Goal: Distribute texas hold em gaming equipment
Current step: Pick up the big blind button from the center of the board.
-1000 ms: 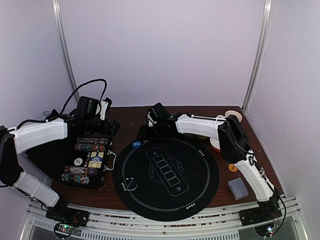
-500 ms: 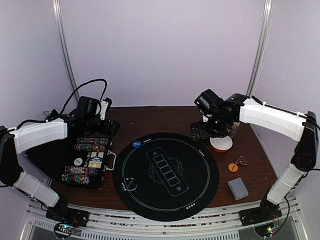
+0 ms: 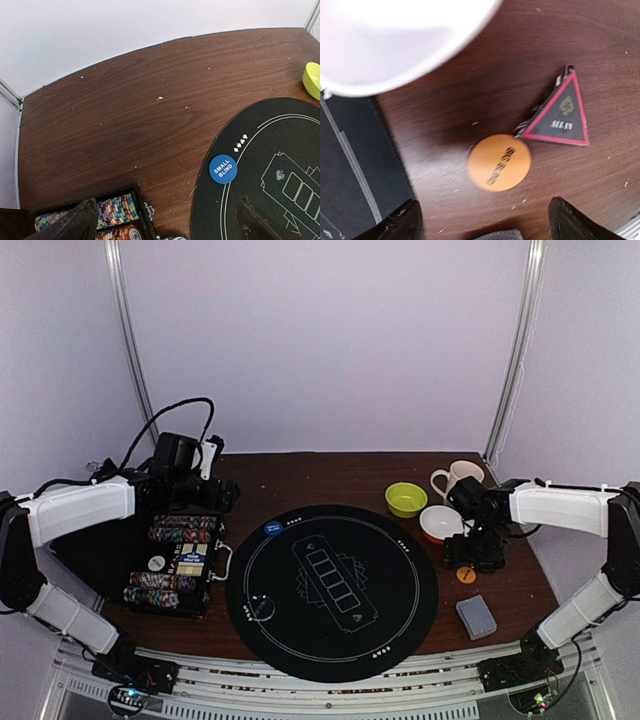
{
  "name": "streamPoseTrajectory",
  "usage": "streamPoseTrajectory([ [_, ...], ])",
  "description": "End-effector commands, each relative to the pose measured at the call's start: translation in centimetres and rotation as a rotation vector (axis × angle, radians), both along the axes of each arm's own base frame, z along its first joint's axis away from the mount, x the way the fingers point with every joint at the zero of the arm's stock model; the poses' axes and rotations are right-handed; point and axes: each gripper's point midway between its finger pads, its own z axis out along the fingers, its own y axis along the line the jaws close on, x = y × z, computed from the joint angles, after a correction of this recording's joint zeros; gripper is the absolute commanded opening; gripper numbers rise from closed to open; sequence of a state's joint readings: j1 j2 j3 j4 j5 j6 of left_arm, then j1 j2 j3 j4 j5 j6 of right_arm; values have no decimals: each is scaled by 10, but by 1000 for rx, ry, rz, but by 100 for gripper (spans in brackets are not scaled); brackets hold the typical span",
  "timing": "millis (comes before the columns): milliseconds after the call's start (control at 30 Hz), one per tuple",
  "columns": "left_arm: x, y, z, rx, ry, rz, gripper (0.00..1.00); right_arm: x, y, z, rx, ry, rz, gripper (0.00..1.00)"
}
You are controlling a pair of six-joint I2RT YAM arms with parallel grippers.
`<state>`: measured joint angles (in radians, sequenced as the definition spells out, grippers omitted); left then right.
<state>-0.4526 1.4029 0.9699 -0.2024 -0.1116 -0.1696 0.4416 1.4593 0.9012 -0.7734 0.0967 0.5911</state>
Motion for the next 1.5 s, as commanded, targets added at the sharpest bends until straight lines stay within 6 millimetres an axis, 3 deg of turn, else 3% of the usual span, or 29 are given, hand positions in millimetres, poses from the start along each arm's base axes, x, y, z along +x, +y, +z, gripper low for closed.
streamPoseTrajectory([
  [0, 6, 0, 4, -1, -30, 2, 98, 5, -8, -20, 75, 3, -37, 85],
  [233, 7, 0, 3, 2, -29, 2, 98, -1, -26, -48, 30, 57, -57, 83],
  [533, 7, 1, 2, 8, -27, 3, 98, -4, -38, -63, 26, 81, -67, 57],
  [733, 8, 0, 1, 10, -24, 3, 98, -16, -51, -60, -53, 128, -60, 60],
  [900, 9, -1, -1, 7, -18, -1, 98, -19, -45, -50, -33, 120, -48, 62],
  [1133, 7, -1, 1, -1, -22, -3, 98, -22, -33, -54, 29, 135, -53, 64],
  [1300, 8, -2, 1, 1, -20, -4, 98, -30, -26, -57, 70, 151, -64, 58],
  [1467, 8, -1, 0, 3, -20, -3, 98, -32, -21, -57, 93, 167, -63, 58],
])
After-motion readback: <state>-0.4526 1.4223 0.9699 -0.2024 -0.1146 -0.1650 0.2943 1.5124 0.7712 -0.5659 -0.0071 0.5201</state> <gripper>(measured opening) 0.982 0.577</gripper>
